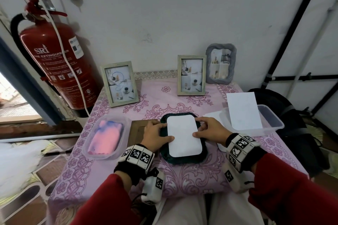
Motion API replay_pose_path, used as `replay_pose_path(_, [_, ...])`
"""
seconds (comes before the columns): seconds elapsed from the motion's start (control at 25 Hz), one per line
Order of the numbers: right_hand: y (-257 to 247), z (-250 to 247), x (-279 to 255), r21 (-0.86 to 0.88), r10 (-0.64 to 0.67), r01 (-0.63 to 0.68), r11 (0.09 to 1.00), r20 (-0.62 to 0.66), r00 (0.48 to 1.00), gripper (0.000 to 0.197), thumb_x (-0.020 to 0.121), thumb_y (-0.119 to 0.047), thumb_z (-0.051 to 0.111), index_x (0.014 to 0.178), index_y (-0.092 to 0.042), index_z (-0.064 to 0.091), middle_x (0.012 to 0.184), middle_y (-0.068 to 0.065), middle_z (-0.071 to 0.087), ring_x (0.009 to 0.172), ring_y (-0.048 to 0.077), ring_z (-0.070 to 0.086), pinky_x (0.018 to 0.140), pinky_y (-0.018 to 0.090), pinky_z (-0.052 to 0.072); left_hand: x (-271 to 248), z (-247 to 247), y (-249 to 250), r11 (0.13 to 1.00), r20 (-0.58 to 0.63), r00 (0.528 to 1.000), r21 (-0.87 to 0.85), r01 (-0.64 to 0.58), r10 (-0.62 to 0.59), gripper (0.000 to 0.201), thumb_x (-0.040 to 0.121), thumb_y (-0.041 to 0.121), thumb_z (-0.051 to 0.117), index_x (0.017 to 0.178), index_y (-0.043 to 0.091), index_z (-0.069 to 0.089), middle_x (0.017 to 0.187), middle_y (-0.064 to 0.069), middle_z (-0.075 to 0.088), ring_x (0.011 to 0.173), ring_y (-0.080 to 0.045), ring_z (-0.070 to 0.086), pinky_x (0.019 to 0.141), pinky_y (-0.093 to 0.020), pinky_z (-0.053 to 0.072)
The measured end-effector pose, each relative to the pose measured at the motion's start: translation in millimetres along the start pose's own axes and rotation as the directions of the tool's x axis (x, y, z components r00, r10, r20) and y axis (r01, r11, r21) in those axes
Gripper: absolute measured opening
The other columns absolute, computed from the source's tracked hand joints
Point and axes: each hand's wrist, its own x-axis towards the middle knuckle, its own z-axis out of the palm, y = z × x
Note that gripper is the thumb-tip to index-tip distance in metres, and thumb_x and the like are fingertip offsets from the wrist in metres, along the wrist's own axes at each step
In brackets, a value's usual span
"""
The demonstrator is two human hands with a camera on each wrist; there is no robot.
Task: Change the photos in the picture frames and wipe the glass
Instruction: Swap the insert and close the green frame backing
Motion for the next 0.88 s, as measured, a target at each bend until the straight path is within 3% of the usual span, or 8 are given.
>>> replay_pose_path(0.2, [2.7, 0.0, -0.3, -0.082, -0.008, 0.009, 0.997, 0.022, 1.000, 0.071, 0.073, -0.012, 0.077, 0.136, -0.009, 0.044, 0.070, -0.006, 0.054, 0.064, 0.002, 0.050, 0.067, 0.014, 0.039, 0.1, 2.9, -3.4, 1.000, -0.029, 1.000, -0.014, 0.001, -0.001, 0.060, 0.073, 0.026, 0.077, 0.127, 0.010, 0.056, 0.135, -0.010, 0.035, 0.131, -0.025, 0.031, 0.113, -0.035, 0.027])
replay_pose_path(0.4, [0.9, 3.9, -2.1, -0.169, -0.038, 0.037, 0.985, -0.003, 0.999, 0.064, 0.075, -0.016, 0.076, 0.133, -0.011, 0.049, 0.069, -0.009, 0.053, 0.063, -0.002, 0.048, 0.056, 0.004, 0.036, -1.0, 4.9, -4.8, 1.000, -0.047, 0.999, -0.022, -0.010, 0.009, 0.064, 0.073, 0.026, 0.078, 0.129, 0.006, 0.054, 0.137, -0.009, 0.035, 0.132, -0.025, 0.030, 0.113, -0.037, 0.027])
replay_pose_path(0.68, [1.1, 0.4, -5.1, -0.178, -0.053, 0.053, 0.983, 0.009, 0.999, 0.059, 0.078, -0.015, 0.073, 0.132, -0.010, 0.050, 0.069, -0.008, 0.054, 0.065, -0.001, 0.049, 0.061, 0.007, 0.036, -0.7, 6.1, -5.8, 1.000, -0.058, 0.998, -0.015, -0.018, 0.017, 0.062, 0.071, 0.028, 0.079, 0.126, 0.008, 0.057, 0.137, -0.007, 0.035, 0.131, -0.024, 0.031, 0.113, -0.038, 0.027])
replay_pose_path(0.88, [0.1, 0.3, -6.0, -0.130, -0.033, 0.034, 0.991, 0.008, 0.999, 0.055, 0.080, -0.014, 0.070, 0.131, -0.009, 0.050, 0.073, -0.004, 0.055, 0.072, 0.010, 0.052, 0.076, 0.022, 0.039, -0.6, 3.6, -6.1, 1.000, -0.038, 0.999, -0.017, -0.018, 0.017, 0.061, 0.072, 0.027, 0.079, 0.126, 0.009, 0.057, 0.137, -0.007, 0.035, 0.131, -0.023, 0.031, 0.113, -0.035, 0.026])
